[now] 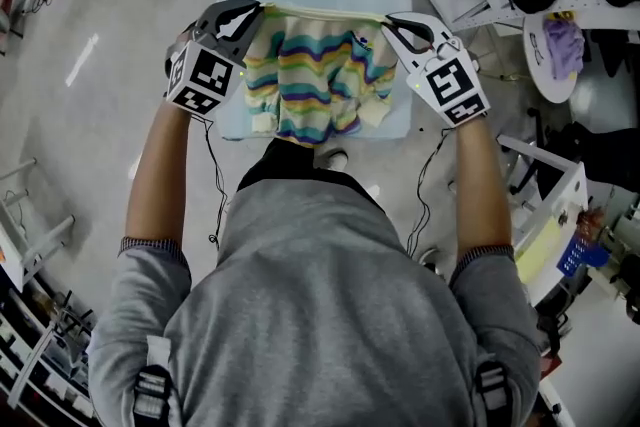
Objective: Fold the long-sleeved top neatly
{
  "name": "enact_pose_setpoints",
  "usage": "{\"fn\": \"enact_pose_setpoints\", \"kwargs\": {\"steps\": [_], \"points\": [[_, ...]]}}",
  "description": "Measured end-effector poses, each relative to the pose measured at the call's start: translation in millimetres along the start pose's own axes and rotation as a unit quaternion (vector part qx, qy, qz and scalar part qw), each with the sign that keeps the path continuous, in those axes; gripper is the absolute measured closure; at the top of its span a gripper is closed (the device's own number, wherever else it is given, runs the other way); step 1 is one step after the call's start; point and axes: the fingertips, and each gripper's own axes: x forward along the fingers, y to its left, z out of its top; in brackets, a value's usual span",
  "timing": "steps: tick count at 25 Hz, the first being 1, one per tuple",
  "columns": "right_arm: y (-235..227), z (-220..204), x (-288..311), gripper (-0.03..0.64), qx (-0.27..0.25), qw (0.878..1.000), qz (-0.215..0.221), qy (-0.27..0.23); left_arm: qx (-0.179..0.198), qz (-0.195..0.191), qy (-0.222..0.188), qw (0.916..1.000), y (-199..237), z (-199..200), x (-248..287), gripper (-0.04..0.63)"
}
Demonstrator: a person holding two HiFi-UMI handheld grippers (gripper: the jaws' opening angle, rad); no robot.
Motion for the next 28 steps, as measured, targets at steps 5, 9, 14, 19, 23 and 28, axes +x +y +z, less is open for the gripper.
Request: {"fn": "enact_pose_setpoints", "kwargs": {"steps": [5,9,14,19,23,28], "points": [[-34,-25,49,0.583,0.012,1.0,0.007,0.023,-0.014,-0.017,0.016,0.9996,27,-29,52,0.56],[-55,-49,90,0.583,0.021,0.999,0.008,0.042,-0.03,-0.029,0.028,0.9987,42,-60,94,0.56],[-71,-78,145,0.583,0.055,0.997,0.011,0.049,-0.054,-0.029,0.049,0.9969,55,-106,138,0.56],[-87,-117,197,0.583,0.073,0.995,0.019,0.066,-0.075,-0.023,0.074,0.9942,61,-148,180,0.56],[-102,-151,237,0.583,0.085,0.993,0.025,0.077,-0.086,-0.013,0.092,0.9919,67,-174,216,0.56],[-105,-191,291,0.583,0.097,0.991,0.037,0.088,-0.111,-0.001,0.122,0.9863,71,-217,254,0.56]]}}
